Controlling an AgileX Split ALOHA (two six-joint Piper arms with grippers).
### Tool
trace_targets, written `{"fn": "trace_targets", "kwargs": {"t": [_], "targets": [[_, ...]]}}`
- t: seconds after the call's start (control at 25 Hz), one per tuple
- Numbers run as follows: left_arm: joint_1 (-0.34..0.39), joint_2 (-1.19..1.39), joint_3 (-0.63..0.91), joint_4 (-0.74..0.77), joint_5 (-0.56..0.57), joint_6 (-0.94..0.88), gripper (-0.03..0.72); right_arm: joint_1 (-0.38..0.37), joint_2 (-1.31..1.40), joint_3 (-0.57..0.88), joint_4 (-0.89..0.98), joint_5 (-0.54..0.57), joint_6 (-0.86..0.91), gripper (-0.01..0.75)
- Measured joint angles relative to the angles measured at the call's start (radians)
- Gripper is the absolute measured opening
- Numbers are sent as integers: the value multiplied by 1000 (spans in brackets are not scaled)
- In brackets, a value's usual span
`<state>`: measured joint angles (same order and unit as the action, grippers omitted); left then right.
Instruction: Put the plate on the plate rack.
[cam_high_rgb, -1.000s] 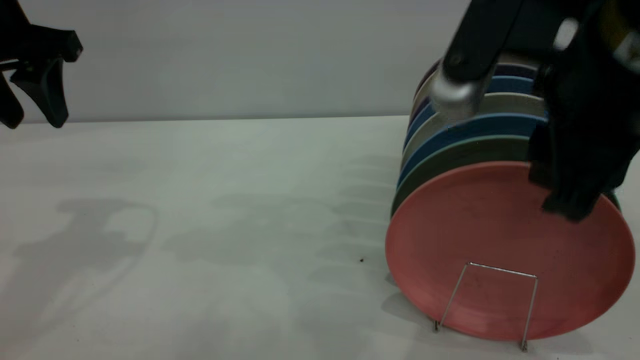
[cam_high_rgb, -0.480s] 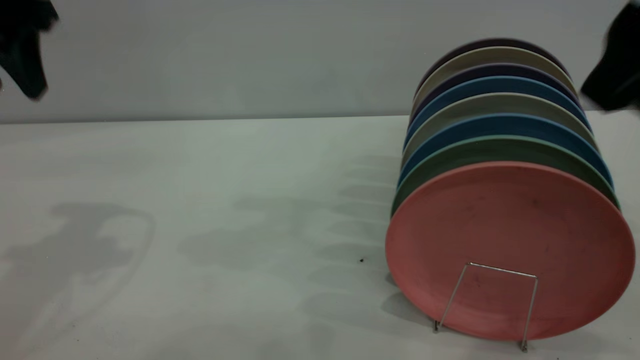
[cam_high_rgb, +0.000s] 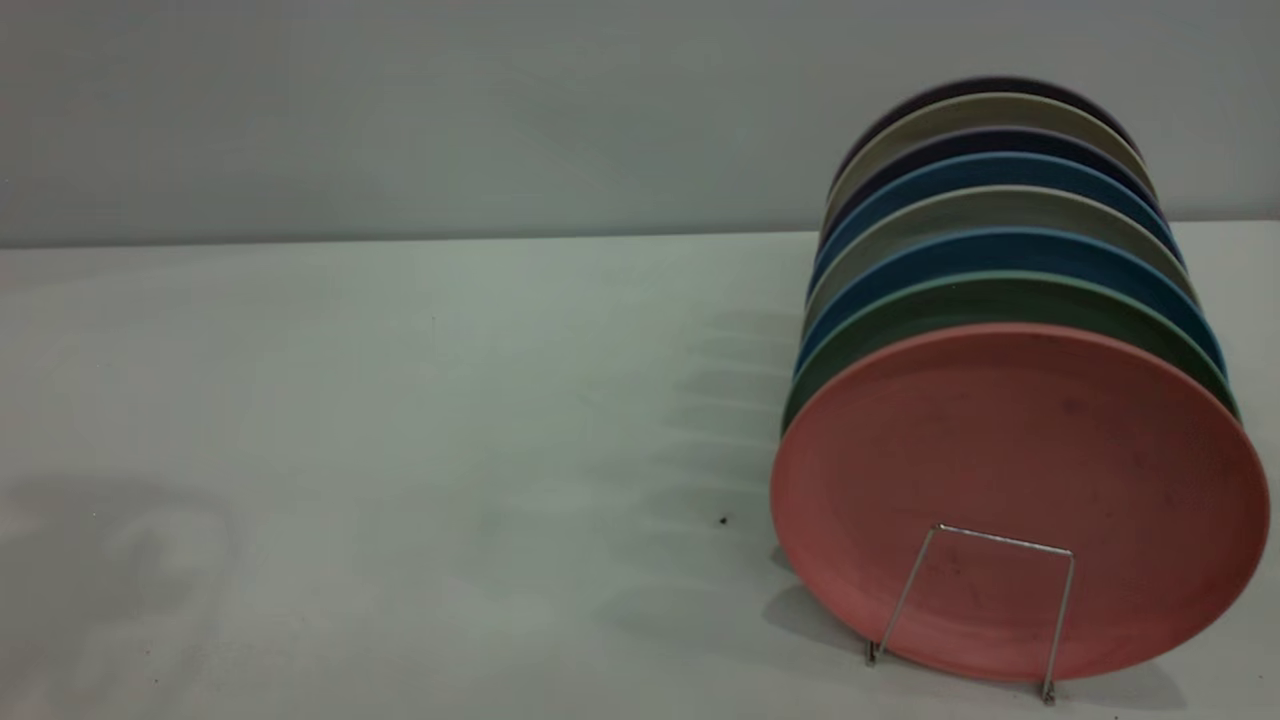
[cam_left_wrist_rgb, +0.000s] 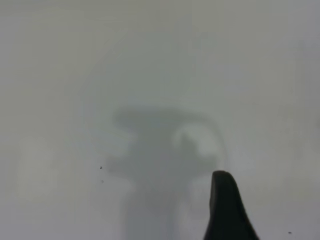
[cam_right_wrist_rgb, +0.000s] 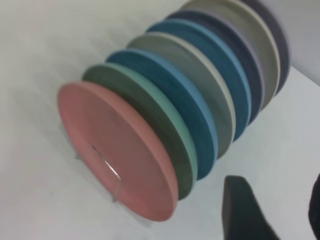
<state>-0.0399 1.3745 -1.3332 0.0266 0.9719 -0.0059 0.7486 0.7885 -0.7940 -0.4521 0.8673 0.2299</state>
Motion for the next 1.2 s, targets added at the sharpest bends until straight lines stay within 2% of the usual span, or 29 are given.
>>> {"fn": "trace_targets", "kwargs": {"t": [0.44,0.76,0.92,1.2], "targets": [[0,-373,0,0,185,6,487,0,-303,0,222,183,-132,316],[0,-639,22,-2,195,39,487,0,-402,10,396,317,-230,316],[0,-777,135,-27,196,58,487,0,-461,50,444,334,-240,316],[0,-1005,437,-85,195,60,487,0,-567,196,452,333,-239,316]]}}
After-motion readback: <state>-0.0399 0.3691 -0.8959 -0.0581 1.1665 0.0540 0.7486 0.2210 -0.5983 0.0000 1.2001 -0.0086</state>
